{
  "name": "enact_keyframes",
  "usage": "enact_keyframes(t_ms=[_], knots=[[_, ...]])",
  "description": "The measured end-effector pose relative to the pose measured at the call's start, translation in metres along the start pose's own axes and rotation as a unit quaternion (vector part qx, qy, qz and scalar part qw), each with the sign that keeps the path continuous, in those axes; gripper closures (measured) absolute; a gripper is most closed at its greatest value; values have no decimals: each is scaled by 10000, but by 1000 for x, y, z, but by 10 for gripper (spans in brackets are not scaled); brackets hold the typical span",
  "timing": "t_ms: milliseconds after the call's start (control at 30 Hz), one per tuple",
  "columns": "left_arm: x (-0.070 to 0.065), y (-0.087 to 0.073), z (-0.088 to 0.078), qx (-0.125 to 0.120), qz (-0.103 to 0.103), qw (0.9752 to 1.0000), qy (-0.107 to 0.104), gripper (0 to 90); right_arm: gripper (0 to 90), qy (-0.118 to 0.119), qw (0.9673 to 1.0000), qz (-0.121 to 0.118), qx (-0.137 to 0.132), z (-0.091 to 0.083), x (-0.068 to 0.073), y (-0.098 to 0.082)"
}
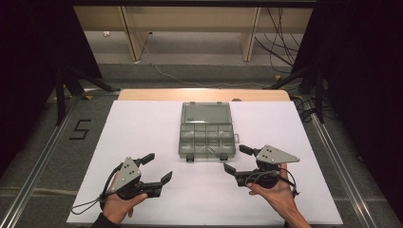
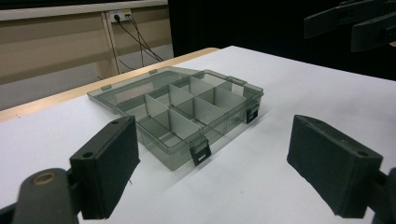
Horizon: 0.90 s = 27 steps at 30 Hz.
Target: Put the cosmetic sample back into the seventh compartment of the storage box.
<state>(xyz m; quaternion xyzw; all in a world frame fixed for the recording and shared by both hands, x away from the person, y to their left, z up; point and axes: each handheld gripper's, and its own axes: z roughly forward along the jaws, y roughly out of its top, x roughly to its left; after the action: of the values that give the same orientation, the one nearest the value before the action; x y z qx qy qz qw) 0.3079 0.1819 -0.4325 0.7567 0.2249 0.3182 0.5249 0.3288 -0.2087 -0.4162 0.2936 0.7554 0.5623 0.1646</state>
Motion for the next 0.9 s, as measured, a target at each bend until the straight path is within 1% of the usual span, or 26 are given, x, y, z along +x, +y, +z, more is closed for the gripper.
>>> enact_keyframes(t_ms=[67,100,133,167,267,300,333,467,500,567,633,667,800,833,900], knots=[[0,0,0,2,-4,10000,-5,157,160,21,10000,22,-95,-1,0,-1],[0,0,0,2,-4,10000,-1,157,160,-28,10000,-8,-55,-3,0,-1],[0,0,0,2,-7,10000,1,157,160,-11,10000,-13,-66,-4,0,-1],[0,0,0,1,-9,10000,-2,157,160,-10,9998,5,-197,-4,0,-2],[-1,0,0,-4,-7,10000,2,157,160,-54,9999,-6,-99,-7,0,-2],[-1,0,0,-7,-11,10000,-4,157,160,-26,9999,5,-140,-7,0,-3],[-1,0,0,-6,-9,10000,-7,157,160,-69,9999,-14,-126,-7,-1,-3],[-1,0,0,-7,-13,10000,-7,157,160,-33,9999,34,-147,-8,0,-5],[-1,0,0,-7,-11,10000,-8,157,160,-35,9999,15,-164,-8,0,-6],[-1,0,0,-5,-9,10000,-2,157,160,-89,9999,2,-73,-9,0,-7],[-1,0,0,-8,-10,10000,-3,157,160,-127,9998,-62,-117,-10,-1,-8],[-1,0,0,-9,-13,10000,-3,157,160,-134,9998,-54,-118,-10,-1,-9],[-1,0,0,-6,-7,10000,-2,157,160,-116,9999,15,-91,-11,1,-11],[-1,0,0,-6,-9,10000,-2,157,160,-95,9999,-9,-61,-12,1,-11],[-1,0,0,-2,-8,10000,-2,157,160,-101,9999,-13,-100,-12,1,-11]])
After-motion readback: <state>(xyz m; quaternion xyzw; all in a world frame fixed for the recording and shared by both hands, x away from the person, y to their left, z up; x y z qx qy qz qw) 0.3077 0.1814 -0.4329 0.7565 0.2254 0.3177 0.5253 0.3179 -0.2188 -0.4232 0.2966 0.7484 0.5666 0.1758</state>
